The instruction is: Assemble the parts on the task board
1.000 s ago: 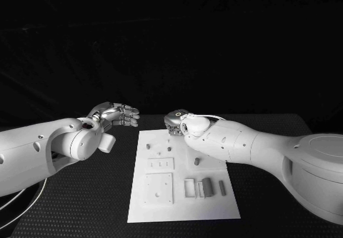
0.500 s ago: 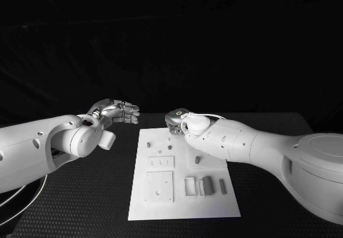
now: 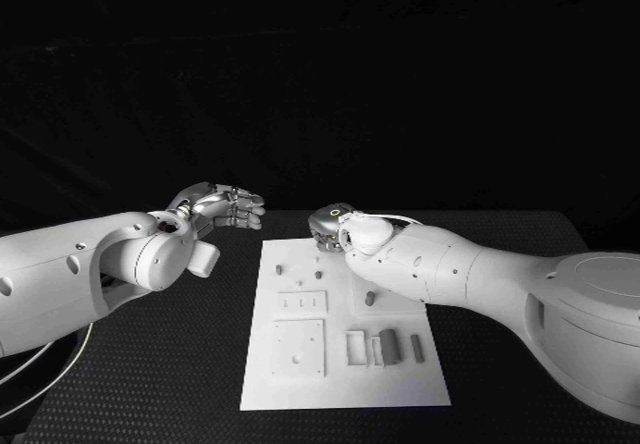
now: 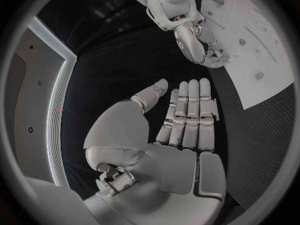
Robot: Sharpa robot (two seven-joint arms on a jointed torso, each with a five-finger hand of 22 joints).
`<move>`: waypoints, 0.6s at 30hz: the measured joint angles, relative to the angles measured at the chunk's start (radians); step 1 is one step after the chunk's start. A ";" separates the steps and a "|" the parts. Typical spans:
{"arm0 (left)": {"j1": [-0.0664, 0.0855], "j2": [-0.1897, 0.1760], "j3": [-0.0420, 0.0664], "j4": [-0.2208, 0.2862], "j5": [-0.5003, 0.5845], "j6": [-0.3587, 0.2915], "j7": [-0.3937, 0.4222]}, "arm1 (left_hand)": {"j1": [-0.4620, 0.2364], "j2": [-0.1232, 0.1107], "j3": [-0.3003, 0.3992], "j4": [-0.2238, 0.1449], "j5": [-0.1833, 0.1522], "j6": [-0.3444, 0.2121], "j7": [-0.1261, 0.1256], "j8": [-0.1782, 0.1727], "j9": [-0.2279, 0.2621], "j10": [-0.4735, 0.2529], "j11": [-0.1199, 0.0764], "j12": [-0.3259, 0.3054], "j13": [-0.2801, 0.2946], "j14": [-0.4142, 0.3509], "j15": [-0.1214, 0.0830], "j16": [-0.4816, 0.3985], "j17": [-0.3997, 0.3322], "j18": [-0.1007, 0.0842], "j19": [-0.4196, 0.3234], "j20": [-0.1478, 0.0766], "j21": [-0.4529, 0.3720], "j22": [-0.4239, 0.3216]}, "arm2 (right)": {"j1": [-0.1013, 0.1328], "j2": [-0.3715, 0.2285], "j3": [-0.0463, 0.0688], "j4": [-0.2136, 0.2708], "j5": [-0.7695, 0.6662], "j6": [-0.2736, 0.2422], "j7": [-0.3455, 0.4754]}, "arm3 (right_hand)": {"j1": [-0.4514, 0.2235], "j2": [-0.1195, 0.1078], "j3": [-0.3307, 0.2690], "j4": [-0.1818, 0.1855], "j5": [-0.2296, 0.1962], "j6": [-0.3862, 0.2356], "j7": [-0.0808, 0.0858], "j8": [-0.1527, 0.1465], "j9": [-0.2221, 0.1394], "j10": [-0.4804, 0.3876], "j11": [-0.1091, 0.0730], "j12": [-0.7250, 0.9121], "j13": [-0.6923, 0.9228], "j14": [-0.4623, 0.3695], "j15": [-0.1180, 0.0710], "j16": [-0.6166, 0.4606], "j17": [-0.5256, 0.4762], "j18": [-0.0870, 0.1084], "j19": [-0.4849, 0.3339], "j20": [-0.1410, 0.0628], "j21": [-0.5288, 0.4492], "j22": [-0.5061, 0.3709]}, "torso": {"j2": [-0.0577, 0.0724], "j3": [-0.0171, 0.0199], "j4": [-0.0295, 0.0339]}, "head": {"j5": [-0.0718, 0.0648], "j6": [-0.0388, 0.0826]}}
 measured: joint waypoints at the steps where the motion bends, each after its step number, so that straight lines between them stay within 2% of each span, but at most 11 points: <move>1: 0.000 0.000 0.000 0.000 0.000 0.000 0.000 | 0.000 0.000 0.000 0.000 0.000 0.000 0.000 0.000 0.000 0.000 0.000 0.000 0.000 0.000 0.000 0.000 0.001 0.000 0.000 0.000 0.000 0.000 | 0.000 0.001 0.000 -0.002 0.000 -0.002 -0.001 | 0.000 0.000 0.002 -0.002 0.000 -0.005 0.002 -0.004 0.005 -0.002 0.002 -0.001 -0.001 0.000 0.000 0.003 0.000 0.000 0.000 0.000 0.003 0.000 | 0.000 -0.0001 -0.0001 | 0.000 0.000; 3: 0.000 0.000 0.000 0.000 0.000 0.000 0.000 | 0.000 0.000 0.000 0.000 0.000 0.000 0.000 0.000 0.000 0.000 0.000 0.000 0.000 0.000 0.000 0.000 0.001 0.000 0.000 0.000 0.000 0.001 | -0.001 0.003 0.000 -0.004 0.000 -0.004 -0.004 | 0.000 0.000 0.003 -0.003 0.000 -0.012 0.001 -0.006 0.006 -0.007 0.003 -0.005 -0.002 0.000 0.000 0.003 0.000 -0.007 -0.004 -0.004 0.003 0.000 | 0.000 0.0000 -0.0001 | 0.001 -0.003; 8: 0.000 0.000 0.000 0.000 -0.001 0.000 0.000 | 0.000 0.000 0.000 0.000 0.000 0.000 0.000 0.000 0.000 0.000 0.000 -0.004 0.001 0.000 0.000 0.000 0.001 0.000 0.000 0.000 0.000 0.001 | -0.003 0.006 0.000 -0.009 0.002 -0.012 -0.010 | 0.000 0.000 0.010 -0.010 0.000 -0.021 0.011 -0.015 0.004 -0.018 0.007 -0.012 -0.004 0.000 0.000 0.007 0.000 -0.009 -0.005 -0.003 0.007 0.000 | 0.001 0.0002 -0.0002 | 0.002 -0.005; 18: 0.000 0.002 0.000 0.000 -0.001 0.000 0.000 | 0.000 0.000 0.000 0.000 0.000 0.000 0.000 0.000 0.001 0.000 0.000 -0.004 0.002 0.000 0.000 0.000 0.002 0.000 0.000 0.000 0.000 0.001 | -0.003 0.008 -0.001 -0.012 0.006 -0.026 -0.022 | 0.000 0.000 0.016 -0.016 -0.001 -0.032 0.014 -0.020 -0.002 -0.027 0.012 -0.013 -0.008 0.000 0.006 0.007 0.000 -0.010 -0.009 -0.002 0.007 0.000 | 0.002 -0.0001 -0.0002 | 0.002 -0.009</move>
